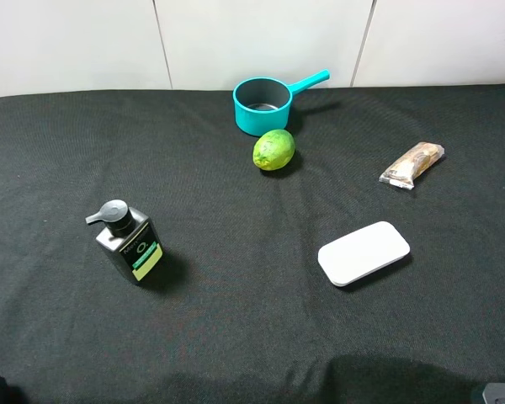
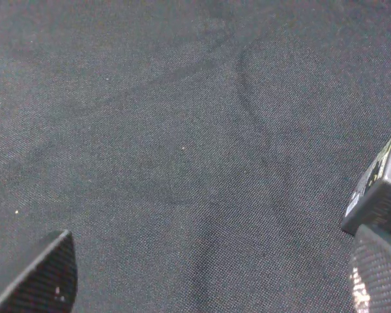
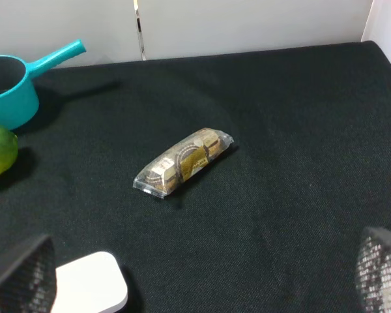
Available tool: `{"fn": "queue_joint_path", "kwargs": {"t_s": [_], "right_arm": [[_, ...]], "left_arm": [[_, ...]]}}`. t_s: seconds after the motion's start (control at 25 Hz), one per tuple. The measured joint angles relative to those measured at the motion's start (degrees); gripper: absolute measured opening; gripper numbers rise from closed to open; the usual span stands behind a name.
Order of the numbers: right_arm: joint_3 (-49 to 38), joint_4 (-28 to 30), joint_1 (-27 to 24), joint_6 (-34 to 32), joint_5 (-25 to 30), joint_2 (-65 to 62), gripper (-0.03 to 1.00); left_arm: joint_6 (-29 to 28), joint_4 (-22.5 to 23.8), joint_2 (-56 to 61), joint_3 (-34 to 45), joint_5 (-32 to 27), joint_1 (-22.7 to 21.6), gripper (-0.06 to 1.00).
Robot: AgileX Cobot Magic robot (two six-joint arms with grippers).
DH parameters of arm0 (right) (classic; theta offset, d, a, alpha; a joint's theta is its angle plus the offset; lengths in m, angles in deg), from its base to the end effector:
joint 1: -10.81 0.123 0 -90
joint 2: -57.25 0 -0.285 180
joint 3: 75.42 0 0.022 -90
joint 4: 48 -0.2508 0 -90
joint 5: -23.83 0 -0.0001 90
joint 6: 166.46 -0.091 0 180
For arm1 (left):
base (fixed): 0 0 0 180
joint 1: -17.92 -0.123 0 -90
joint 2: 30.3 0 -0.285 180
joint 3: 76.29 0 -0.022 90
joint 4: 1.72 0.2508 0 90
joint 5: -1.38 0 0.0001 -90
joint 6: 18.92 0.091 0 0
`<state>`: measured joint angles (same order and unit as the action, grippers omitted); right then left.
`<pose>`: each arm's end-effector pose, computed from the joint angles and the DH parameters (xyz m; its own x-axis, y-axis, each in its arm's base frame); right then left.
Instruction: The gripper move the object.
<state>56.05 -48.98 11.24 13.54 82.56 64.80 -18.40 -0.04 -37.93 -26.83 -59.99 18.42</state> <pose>-0.0041 0.0013 0.2804 -0.4197 0.0057 -0.9076 -0.0170 0.9998 0.0142 -0.0039 0.0024 0.2722 -0.4766 0.0273 -0.8787 -0.0029 0.9995 0.0326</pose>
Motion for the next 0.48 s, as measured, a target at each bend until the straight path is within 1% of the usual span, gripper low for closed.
{"fn": "queue_joint_path", "kwargs": {"t_s": [0.48], "right_arm": [[0.00, 0.00, 0.00, 0.00, 0.00, 0.00, 0.69]], "left_arm": [[0.00, 0.00, 0.00, 0.00, 0.00, 0.00, 0.82]]}}
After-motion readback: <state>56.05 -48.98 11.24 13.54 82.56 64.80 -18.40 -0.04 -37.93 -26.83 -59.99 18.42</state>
